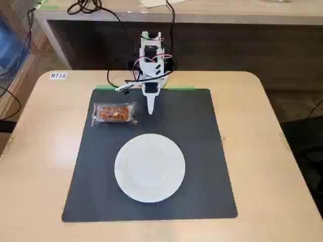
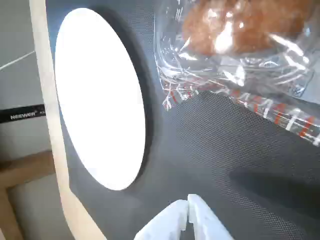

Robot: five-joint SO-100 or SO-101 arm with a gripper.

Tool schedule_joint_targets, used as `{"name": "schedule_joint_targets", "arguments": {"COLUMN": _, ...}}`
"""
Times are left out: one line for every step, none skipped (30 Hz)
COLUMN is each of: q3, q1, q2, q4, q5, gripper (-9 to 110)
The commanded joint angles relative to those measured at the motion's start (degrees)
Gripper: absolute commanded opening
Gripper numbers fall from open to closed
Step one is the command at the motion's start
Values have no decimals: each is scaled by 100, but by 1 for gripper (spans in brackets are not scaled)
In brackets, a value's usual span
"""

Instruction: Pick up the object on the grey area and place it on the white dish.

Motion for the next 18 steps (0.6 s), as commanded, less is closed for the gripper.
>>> {"name": "schedule_joint_targets", "arguments": {"q3": -44, "q1": -404, "q2": 123, "q4": -246, "q5": 431, "gripper": 0}}
{"name": "schedule_joint_targets", "arguments": {"q3": -44, "q1": -404, "q2": 123, "q4": -255, "q5": 431, "gripper": 0}}
{"name": "schedule_joint_targets", "arguments": {"q3": -44, "q1": -404, "q2": 123, "q4": -255, "q5": 431, "gripper": 0}}
{"name": "schedule_joint_targets", "arguments": {"q3": -35, "q1": -404, "q2": 123, "q4": -255, "q5": 431, "gripper": 0}}
{"name": "schedule_joint_targets", "arguments": {"q3": -35, "q1": -404, "q2": 123, "q4": -255, "q5": 431, "gripper": 0}}
{"name": "schedule_joint_targets", "arguments": {"q3": -35, "q1": -404, "q2": 123, "q4": -255, "q5": 422, "gripper": 0}}
{"name": "schedule_joint_targets", "arguments": {"q3": -35, "q1": -404, "q2": 123, "q4": -255, "q5": 422, "gripper": 0}}
{"name": "schedule_joint_targets", "arguments": {"q3": -35, "q1": -404, "q2": 123, "q4": -255, "q5": 413, "gripper": 0}}
{"name": "schedule_joint_targets", "arguments": {"q3": -35, "q1": -413, "q2": 123, "q4": -264, "q5": 413, "gripper": 0}}
{"name": "schedule_joint_targets", "arguments": {"q3": -35, "q1": -413, "q2": 123, "q4": -264, "q5": 404, "gripper": 0}}
{"name": "schedule_joint_targets", "arguments": {"q3": -35, "q1": -431, "q2": 123, "q4": -264, "q5": 387, "gripper": 0}}
{"name": "schedule_joint_targets", "arguments": {"q3": -35, "q1": -448, "q2": 123, "q4": -264, "q5": 378, "gripper": 0}}
{"name": "schedule_joint_targets", "arguments": {"q3": -35, "q1": -466, "q2": 123, "q4": -255, "q5": 369, "gripper": 0}}
{"name": "schedule_joint_targets", "arguments": {"q3": -62, "q1": -475, "q2": 123, "q4": -211, "q5": 343, "gripper": 0}}
{"name": "schedule_joint_targets", "arguments": {"q3": -123, "q1": -492, "q2": 123, "q4": -123, "q5": 264, "gripper": 0}}
{"name": "schedule_joint_targets", "arguments": {"q3": -264, "q1": -554, "q2": 123, "q4": -9, "q5": 97, "gripper": 0}}
{"name": "schedule_joint_targets", "arguments": {"q3": -519, "q1": -659, "q2": 123, "q4": 70, "q5": -26, "gripper": 0}}
{"name": "schedule_joint_targets", "arguments": {"q3": -905, "q1": -809, "q2": 123, "q4": 141, "q5": -167, "gripper": 0}}
